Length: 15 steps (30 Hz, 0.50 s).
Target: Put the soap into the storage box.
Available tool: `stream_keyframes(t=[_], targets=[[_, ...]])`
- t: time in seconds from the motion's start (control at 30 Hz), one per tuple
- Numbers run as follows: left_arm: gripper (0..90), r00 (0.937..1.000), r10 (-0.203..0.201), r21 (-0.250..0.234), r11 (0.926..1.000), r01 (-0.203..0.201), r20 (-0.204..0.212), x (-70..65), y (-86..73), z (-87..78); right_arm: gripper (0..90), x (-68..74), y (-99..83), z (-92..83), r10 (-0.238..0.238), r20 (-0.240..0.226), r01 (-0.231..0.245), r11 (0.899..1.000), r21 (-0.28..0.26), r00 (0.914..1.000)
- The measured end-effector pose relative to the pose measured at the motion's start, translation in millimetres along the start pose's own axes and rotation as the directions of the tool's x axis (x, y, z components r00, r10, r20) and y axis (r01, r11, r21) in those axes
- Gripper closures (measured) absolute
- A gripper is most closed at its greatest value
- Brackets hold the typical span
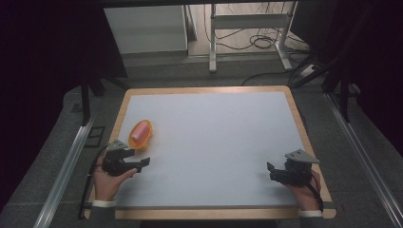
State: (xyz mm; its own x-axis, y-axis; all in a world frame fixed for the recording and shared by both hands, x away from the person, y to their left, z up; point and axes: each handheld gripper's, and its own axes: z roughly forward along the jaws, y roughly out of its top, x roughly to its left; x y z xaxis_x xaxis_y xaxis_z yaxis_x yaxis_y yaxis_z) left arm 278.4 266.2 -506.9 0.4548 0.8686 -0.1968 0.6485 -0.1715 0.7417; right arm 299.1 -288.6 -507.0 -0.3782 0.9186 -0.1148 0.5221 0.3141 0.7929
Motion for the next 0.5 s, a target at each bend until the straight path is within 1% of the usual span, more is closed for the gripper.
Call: stream_keyframes(t=[0.03,0.07,0.1,0.13,0.17,0.27,0.33,0.4,0.47,0.5], targets=[[22.3,1.0000,0.000,-0.008,1.0000,0.000,-0.003,0.1,-4.4,-0.9,6.5,0.7,-0.2,0.2,-0.002,0.002,0.002,1.000,-0.001,1.0000],[23.0,1.0000,0.003,-0.010,0.9999,-0.003,0.002,0.6,-7.5,-1.3,6.4,1.5,-0.2,0.1,-0.004,0.001,0.004,1.000,-0.003,1.0000],[23.1,0.9999,0.010,-0.002,0.9999,-0.010,0.004,1.4,-9.0,-1.1,6.4,2.1,-0.1,0.1,-0.008,0.001,0.008,1.000,-0.004,1.0000],[23.0,0.9998,0.016,0.002,0.9999,-0.016,-0.009,1.8,-9.7,-1.2,6.5,2.9,0.3,0.4,-0.009,0.002,0.009,1.000,-0.007,1.0000],[23.0,0.9997,0.018,0.001,0.9998,-0.017,-0.019,2.3,-10.1,-1.5,6.4,3.6,0.7,0.8,-0.009,0.001,0.009,1.000,-0.009,1.0000],[22.9,0.9998,0.019,0.000,0.9998,-0.019,-0.009,3.2,-10.1,-1.0,6.4,6.4,2.1,2.3,-0.013,-0.007,0.013,1.000,-0.015,0.9999],[23.0,0.9997,0.020,0.000,0.9998,-0.020,-0.011,3.8,-10.0,0.0,6.5,8.8,3.0,4.2,-0.018,-0.010,0.017,1.000,-0.017,0.9998],[22.9,0.9999,0.013,0.006,0.9999,-0.013,-0.005,5.1,-9.6,1.5,6.5,11.6,4.0,6.2,-0.024,-0.015,0.023,1.000,-0.015,0.9996],[23.2,0.9999,0.009,0.000,1.0000,-0.009,-0.008,4.8,-9.6,1.4,6.4,16.4,5.4,8.7,-0.033,-0.021,0.033,0.999,-0.019,0.9992],[23.6,1.0000,0.005,0.001,1.0000,-0.005,-0.003,4.8,-9.5,1.1,6.4,18.7,6.3,9.4,-0.040,-0.024,0.040,0.999,-0.019,0.9989]])
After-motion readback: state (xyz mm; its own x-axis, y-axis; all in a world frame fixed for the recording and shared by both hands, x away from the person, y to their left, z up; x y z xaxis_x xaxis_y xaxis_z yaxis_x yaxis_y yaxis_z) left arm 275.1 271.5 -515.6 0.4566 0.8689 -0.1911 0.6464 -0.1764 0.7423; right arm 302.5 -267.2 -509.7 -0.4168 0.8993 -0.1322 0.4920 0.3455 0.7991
